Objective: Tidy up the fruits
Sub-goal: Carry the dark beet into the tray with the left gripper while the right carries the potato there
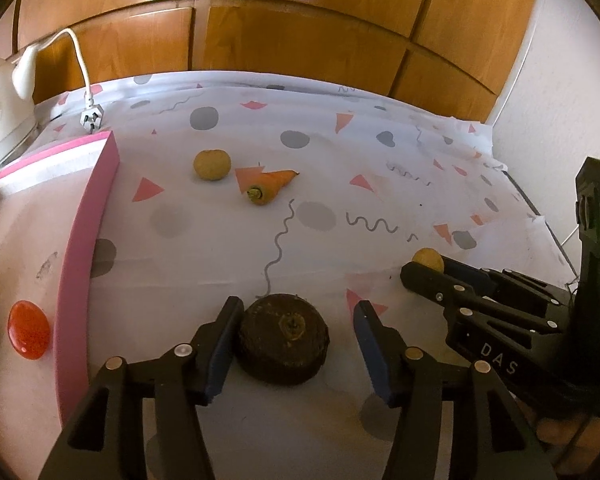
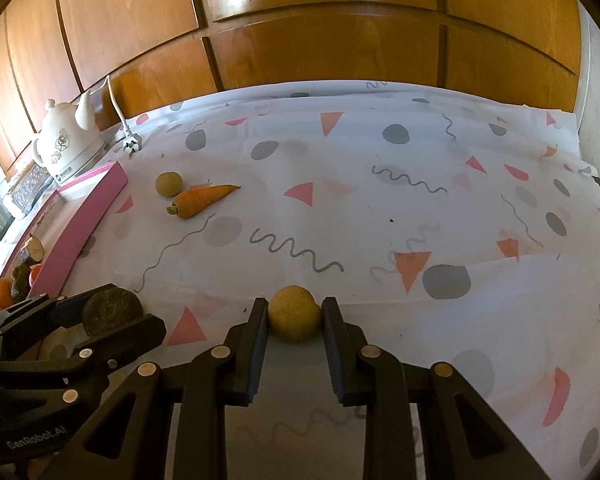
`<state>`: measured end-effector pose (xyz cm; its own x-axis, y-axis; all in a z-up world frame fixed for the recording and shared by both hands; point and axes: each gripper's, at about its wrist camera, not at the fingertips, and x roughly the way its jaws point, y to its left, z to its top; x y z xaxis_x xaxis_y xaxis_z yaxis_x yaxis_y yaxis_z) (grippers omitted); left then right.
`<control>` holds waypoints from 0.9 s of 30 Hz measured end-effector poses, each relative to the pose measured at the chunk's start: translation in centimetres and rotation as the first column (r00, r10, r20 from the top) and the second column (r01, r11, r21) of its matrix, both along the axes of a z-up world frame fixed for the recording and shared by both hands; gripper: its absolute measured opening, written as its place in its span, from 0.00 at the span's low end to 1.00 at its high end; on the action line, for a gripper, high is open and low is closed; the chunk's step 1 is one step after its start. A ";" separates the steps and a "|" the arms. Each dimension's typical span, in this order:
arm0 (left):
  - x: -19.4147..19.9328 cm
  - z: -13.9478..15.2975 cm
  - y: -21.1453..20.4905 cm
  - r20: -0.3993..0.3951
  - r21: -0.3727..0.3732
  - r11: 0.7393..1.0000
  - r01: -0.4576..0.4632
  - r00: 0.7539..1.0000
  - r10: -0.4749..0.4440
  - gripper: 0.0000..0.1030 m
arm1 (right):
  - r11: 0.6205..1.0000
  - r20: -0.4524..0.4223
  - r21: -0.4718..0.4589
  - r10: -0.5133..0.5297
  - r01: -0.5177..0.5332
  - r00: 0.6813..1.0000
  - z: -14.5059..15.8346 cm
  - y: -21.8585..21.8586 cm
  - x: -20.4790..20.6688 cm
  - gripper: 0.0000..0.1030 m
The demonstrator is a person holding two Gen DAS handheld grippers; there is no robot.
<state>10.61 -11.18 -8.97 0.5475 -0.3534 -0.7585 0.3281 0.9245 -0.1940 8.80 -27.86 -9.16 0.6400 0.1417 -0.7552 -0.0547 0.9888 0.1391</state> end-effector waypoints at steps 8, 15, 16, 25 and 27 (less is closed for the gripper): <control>-0.1 -0.1 0.0 0.012 -0.012 1.000 -0.003 1.000 0.003 0.56 | 1.000 -0.001 -0.006 -0.007 0.007 1.000 0.0 0.2 0.1 0.26; -0.1 0.0 -0.1 0.015 -0.001 1.000 -0.007 1.000 0.007 0.51 | 1.000 0.000 -0.014 -0.014 0.014 1.000 -0.1 0.3 0.1 0.26; -0.1 0.0 0.0 0.015 0.007 1.000 -0.017 1.000 0.016 0.48 | 1.000 0.000 -0.014 -0.014 0.014 1.000 -0.1 0.3 0.1 0.26; -0.9 1.8 1.5 0.004 0.022 0.996 -0.081 0.997 0.081 0.40 | 0.999 0.004 -0.051 -0.014 0.015 1.000 -0.1 0.8 0.1 0.26; -1.3 2.8 2.1 0.019 0.018 0.995 -0.097 0.995 0.097 0.40 | 0.998 0.003 -0.053 -0.015 0.016 1.000 -0.1 0.9 0.1 0.26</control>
<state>9.32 -9.10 -6.16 0.5920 -0.2838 -0.7543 0.2402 0.9555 -0.1710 8.90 -27.00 -9.26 0.6436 0.0917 -0.7599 -0.0396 0.9955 0.0866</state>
